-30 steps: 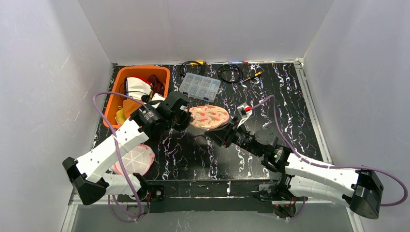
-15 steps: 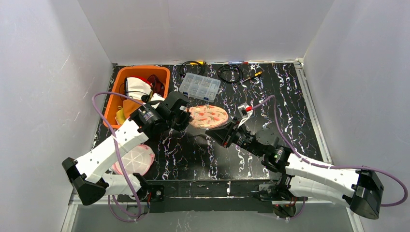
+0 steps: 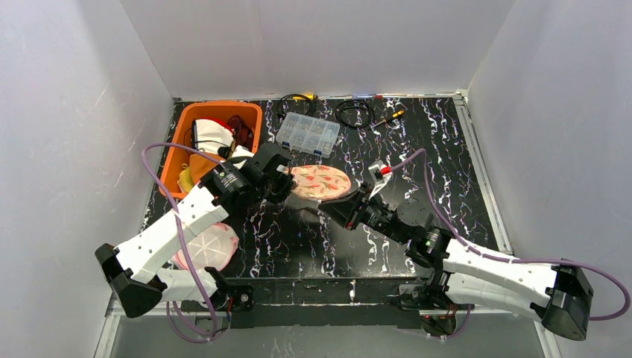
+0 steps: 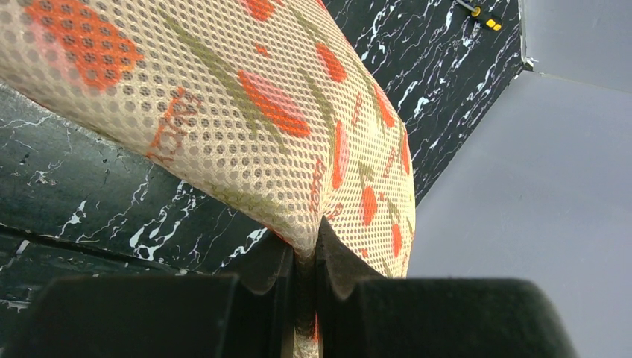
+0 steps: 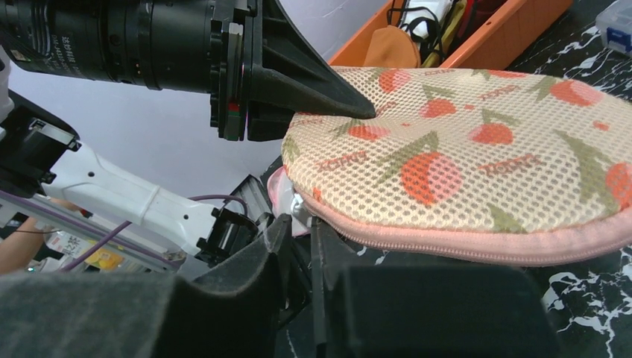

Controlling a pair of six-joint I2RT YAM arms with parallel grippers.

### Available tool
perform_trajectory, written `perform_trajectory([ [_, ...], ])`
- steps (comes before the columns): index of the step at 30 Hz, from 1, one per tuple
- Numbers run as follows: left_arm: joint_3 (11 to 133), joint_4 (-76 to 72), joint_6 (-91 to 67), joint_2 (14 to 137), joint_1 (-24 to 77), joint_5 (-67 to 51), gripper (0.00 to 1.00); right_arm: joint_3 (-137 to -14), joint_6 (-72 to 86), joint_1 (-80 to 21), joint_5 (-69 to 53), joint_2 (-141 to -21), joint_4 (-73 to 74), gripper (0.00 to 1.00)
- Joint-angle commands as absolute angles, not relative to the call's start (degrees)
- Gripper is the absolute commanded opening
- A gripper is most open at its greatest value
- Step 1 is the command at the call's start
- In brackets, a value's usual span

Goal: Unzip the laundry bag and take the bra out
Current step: Unzip the laundry bag at the center of the board.

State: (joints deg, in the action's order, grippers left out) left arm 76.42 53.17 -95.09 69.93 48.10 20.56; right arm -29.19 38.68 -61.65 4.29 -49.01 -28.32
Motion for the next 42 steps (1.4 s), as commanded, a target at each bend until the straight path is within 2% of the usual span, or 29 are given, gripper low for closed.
perform_trajectory([
  [1,76.4,54.9,-95.2,67.9,48.0,23.0,0.0,-29.2,38.3,-61.8,4.6,-47.7,-30.0,0.39],
  [3,76.9,54.9,-95.2,67.9,48.0,22.7,0.0,-28.9,38.9,-61.8,4.6,-47.8,-30.6,0.52],
  [10,78.1,54.8,-95.1,68.1,48.0,21.8,0.0,-29.4,39.6,-61.8,4.7,-49.2,-32.5,0.57],
  [27,77.3,54.4,-95.3,67.6,48.0,21.4,0.0,-29.6,41.2,-61.8,5.8,-51.6,-37.7,0.39],
  [35,76.8,54.3,-95.4,67.2,48.1,21.5,0.0,-29.4,41.7,-61.9,5.5,-51.9,-38.1,0.22],
  [42,76.5,54.3,-95.4,67.1,48.0,21.5,0.0,-28.8,41.8,-61.8,5.5,-51.0,-37.4,0.11],
])
